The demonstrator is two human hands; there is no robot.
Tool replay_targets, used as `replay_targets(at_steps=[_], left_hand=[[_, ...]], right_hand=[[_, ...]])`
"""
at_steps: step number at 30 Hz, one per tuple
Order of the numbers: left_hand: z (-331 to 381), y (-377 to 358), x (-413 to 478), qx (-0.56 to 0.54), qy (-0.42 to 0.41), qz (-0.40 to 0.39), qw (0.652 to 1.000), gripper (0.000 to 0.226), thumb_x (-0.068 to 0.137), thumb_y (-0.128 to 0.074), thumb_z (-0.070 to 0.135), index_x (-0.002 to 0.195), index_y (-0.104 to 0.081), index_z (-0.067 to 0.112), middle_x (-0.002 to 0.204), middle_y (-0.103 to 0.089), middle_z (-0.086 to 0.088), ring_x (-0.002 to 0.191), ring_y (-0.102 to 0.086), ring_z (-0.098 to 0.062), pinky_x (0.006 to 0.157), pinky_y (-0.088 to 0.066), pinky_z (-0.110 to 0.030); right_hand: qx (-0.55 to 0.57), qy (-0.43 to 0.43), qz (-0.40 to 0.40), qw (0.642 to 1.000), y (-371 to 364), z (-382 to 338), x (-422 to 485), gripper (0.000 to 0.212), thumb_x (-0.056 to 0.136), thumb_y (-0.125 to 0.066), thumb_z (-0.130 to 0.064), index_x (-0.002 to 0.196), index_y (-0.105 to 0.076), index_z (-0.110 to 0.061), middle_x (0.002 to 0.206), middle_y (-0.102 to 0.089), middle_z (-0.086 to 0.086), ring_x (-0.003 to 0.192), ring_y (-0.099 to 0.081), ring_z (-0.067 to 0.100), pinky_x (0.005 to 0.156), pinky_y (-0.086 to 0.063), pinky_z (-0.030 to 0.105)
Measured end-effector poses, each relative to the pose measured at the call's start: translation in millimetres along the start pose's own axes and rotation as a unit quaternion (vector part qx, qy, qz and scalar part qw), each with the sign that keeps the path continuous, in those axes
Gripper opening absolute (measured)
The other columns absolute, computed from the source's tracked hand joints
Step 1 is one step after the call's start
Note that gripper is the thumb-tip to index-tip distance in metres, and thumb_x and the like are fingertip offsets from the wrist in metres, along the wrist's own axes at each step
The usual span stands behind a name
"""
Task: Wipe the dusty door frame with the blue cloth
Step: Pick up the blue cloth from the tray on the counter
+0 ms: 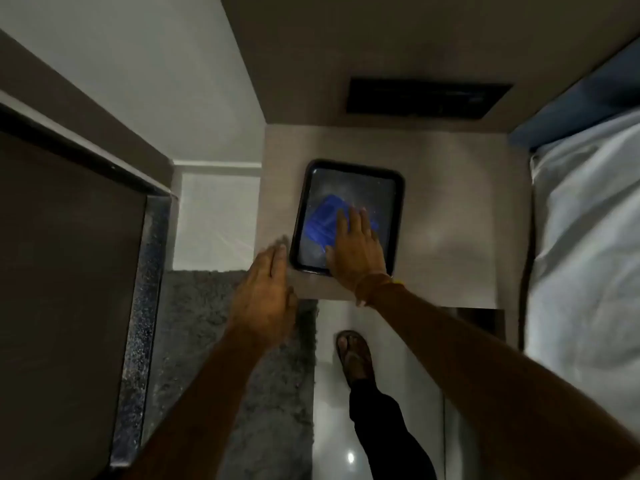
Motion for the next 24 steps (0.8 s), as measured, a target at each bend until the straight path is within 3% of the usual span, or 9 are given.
replay_targets(at_steps=[2,6,10,14,18,21,24], left_hand=[[-6.1,-10.3,15.9,-0.05,0.006,0.024,0.998,0.068,0.089,-0.05,0.019,0.145,-0.015,0.007,0.151,-0.028,-0.019,0.137,-0.029,-0.033,0.112,-0.025,-0.039],[-15.9,-38.6,17.7,-0.097,0.045,-0.001,0.994,0.057,0.091,-0.049,0.016,0.141,-0.028,0.003,0.138,-0.045,-0.022,0.123,-0.045,-0.036,0.102,-0.039,-0.041],[-23.5,-56.9,2.9,-0.122,0.048,-0.03,0.991,0.054,0.093,-0.045,0.018,0.143,-0.026,0.012,0.135,-0.049,-0.018,0.119,-0.049,-0.031,0.099,-0.042,-0.041],[-31.7,-58.9,-1.6,-0.126,0.068,-0.025,0.989,0.054,0.093,-0.045,0.019,0.144,-0.027,0.015,0.136,-0.05,-0.015,0.122,-0.049,-0.028,0.1,-0.043,-0.042],[-29.8,-46.8,-6.7,-0.147,0.056,0.02,0.987,0.049,0.093,-0.046,0.015,0.14,-0.034,0.015,0.131,-0.055,-0.013,0.118,-0.051,-0.025,0.096,-0.042,-0.033],[-27.8,-24.2,-17.5,-0.169,0.031,0.067,0.983,0.049,0.092,-0.045,0.013,0.14,-0.035,0.019,0.128,-0.057,-0.011,0.107,-0.055,-0.02,0.088,-0.041,-0.023],[-29.8,4.1,-28.3,-0.215,0.039,0.104,0.97,0.057,0.089,-0.044,0.007,0.138,-0.033,0.033,0.117,-0.063,-0.008,0.083,-0.059,-0.015,0.074,-0.05,-0.028]], right_hand=[[-0.039,-0.002,-0.002,0.999,-16.4,-2.2,23.3,0.074,0.094,-0.048,-0.024,0.146,-0.001,-0.001,0.156,0.001,0.026,0.144,0.002,0.04,0.117,-0.012,0.049],[-0.093,-0.018,-0.021,0.995,-53.8,-2.3,45.3,0.08,0.094,-0.049,-0.027,0.146,0.007,-0.001,0.155,0.01,0.028,0.142,0.008,0.044,0.117,-0.007,0.055],[-0.116,0.003,0.041,0.992,-65.1,5.9,46.1,0.068,0.098,-0.037,-0.02,0.145,0.008,-0.002,0.155,0.006,0.027,0.142,0.005,0.045,0.115,-0.005,0.056],[-0.131,0.053,0.05,0.989,-65.3,15.1,46.1,0.054,0.102,-0.021,-0.009,0.145,0.01,0.0,0.154,0.005,0.03,0.14,0.003,0.048,0.115,-0.008,0.059],[-0.146,0.073,0.019,0.986,-47.1,16.8,50.5,0.058,0.099,-0.03,-0.003,0.145,0.006,0.001,0.154,-0.003,0.032,0.14,-0.008,0.049,0.114,-0.019,0.058],[0.004,0.057,0.042,0.997,-5.3,10.5,46.6,0.053,0.092,-0.046,0.0,0.14,-0.025,0.002,0.139,-0.041,0.03,0.125,-0.043,0.045,0.1,-0.043,0.048],[0.294,0.04,0.076,0.952,35.7,-2.0,21.2,0.038,0.085,-0.056,0.002,0.122,-0.047,0.002,0.112,-0.061,0.021,0.099,-0.06,0.033,0.08,-0.048,0.032]])
Point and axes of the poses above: each hand's wrist, its own x-axis towards the middle knuckle, its own y-axis out of the back of the hand, z = x × y, the point moved 3 cm from there along x, towards the middle knuckle
